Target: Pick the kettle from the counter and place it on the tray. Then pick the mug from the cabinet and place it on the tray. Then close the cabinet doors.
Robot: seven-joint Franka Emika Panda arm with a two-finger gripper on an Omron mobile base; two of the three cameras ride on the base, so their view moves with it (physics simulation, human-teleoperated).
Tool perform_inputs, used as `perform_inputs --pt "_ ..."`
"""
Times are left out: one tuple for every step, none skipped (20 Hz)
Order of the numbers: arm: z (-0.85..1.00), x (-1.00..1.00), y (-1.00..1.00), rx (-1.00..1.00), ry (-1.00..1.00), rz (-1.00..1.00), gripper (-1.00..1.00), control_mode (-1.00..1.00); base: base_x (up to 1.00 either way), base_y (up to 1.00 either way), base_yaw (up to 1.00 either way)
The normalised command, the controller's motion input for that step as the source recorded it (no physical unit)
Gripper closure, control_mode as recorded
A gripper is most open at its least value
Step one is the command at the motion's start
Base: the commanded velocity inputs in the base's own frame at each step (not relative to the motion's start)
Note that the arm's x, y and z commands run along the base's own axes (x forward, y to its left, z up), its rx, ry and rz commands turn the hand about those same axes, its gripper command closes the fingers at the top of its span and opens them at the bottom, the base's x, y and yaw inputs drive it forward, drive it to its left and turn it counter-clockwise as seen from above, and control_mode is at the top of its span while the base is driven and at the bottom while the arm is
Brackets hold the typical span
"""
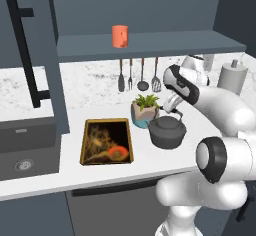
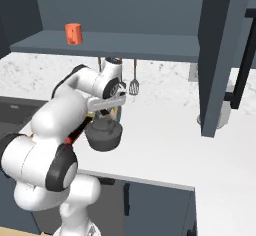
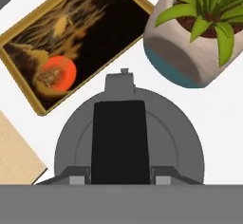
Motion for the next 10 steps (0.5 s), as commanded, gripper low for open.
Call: perform_inputs --pt "0.62 -0.38 1.00 -0.08 -0.10 -0.12 1.00 -1.00 0.00 0.00 0.00" --pt "0.67 -0.46 1.00 -0.08 -0.15 -0.13 1.00 -1.00 0.00 0.00 0.00" --pt "0.69 -0.39 1.00 -0.07 -0.15 -0.15 1.00 -1.00 0.00 0.00 0.00" --pt "0.58 -0.32 1.00 -0.08 -0.16 -0.17 1.00 -1.00 0.00 0.00 0.00" --pt "0.44 -0.19 1.00 -0.09 -0.14 -0.18 1.00 -1.00 0.00 0.00 0.00" --pt "0.31 -0.12 1.00 -0.11 -0.13 -0.20 1.00 -1.00 0.00 0.00 0.00" --pt "0.19 -0.01 1.00 -0.11 -0.10 -0.20 1.00 -1.00 0.00 0.00 0.00" --pt "0.14 0.00 1.00 -0.11 -0.09 -0.20 1.00 -1.00 0.00 0.00 0.00" --pt "0.03 0.00 1.00 -0.10 -0.06 -0.19 1.00 -1.00 0.00 0.00 0.00" --pt "0.00 0.00 1.00 -0.09 -0.05 -0.17 1.00 -1.00 0.00 0.00 0.00"
